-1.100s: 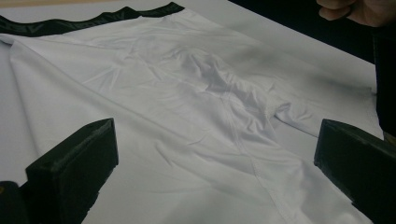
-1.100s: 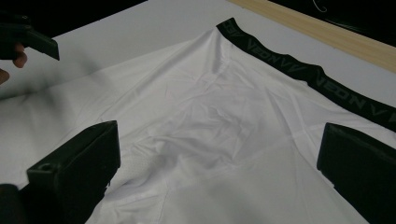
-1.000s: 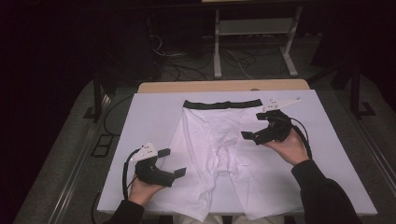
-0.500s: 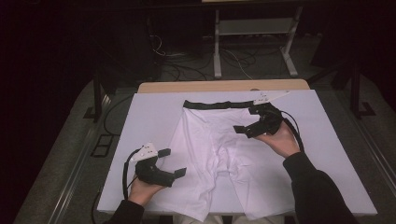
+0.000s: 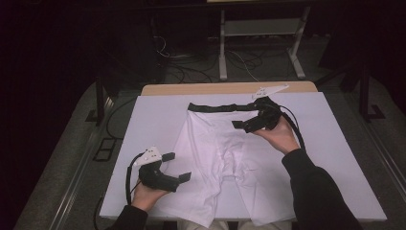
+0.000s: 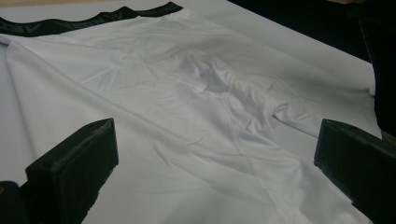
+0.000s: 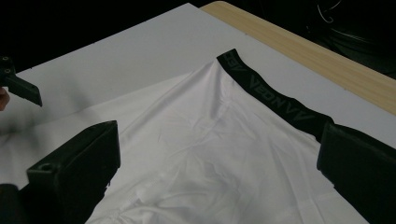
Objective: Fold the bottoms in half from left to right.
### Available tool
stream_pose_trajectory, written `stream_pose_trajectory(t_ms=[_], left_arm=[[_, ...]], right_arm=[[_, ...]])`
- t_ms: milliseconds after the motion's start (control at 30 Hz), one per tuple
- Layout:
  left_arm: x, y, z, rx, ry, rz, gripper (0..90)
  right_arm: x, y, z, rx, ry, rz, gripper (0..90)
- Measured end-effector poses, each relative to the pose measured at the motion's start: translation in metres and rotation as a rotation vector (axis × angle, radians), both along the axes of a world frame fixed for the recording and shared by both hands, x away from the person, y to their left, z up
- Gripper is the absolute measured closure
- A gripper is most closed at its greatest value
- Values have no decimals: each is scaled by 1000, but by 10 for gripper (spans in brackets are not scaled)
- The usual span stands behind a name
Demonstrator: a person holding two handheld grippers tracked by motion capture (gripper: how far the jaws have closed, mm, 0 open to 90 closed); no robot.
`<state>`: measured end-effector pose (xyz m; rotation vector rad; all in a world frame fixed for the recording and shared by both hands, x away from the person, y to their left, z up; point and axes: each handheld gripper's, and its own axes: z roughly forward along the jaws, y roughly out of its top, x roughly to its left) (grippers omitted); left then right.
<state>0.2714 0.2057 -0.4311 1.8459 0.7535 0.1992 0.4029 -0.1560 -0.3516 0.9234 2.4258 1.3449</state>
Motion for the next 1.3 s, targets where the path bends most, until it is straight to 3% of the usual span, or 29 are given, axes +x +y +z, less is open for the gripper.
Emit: stream_pose_trajectory(t_ms=[833,1300], left_arm=[[1,-1,0,2,-3,-5,0],[1,-1,0,1,-1,-9,0]], right_arm=[[34,23,-1,-19,17,-4,0],[58,48,-4,-24,31,10,0]])
